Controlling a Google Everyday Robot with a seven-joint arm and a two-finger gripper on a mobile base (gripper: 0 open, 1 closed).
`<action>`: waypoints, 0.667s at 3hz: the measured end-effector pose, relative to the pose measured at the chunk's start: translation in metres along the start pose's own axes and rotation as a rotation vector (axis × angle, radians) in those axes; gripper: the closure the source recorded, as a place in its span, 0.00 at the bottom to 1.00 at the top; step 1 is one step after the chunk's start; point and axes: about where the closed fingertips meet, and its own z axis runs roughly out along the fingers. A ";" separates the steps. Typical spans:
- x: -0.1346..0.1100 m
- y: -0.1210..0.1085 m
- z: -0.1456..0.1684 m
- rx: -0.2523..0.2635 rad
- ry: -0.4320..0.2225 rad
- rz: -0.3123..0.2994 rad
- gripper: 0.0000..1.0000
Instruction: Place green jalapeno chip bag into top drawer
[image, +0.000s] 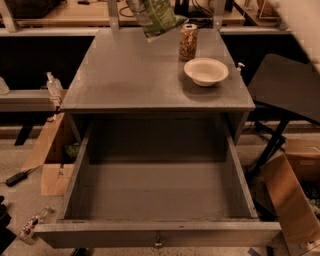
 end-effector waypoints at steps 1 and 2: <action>-0.034 0.014 -0.088 0.093 0.002 -0.025 1.00; -0.017 0.018 -0.084 0.078 0.028 -0.022 1.00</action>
Offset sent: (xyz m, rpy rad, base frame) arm -0.0624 -0.0193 0.0369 0.0302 -0.0661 -0.0490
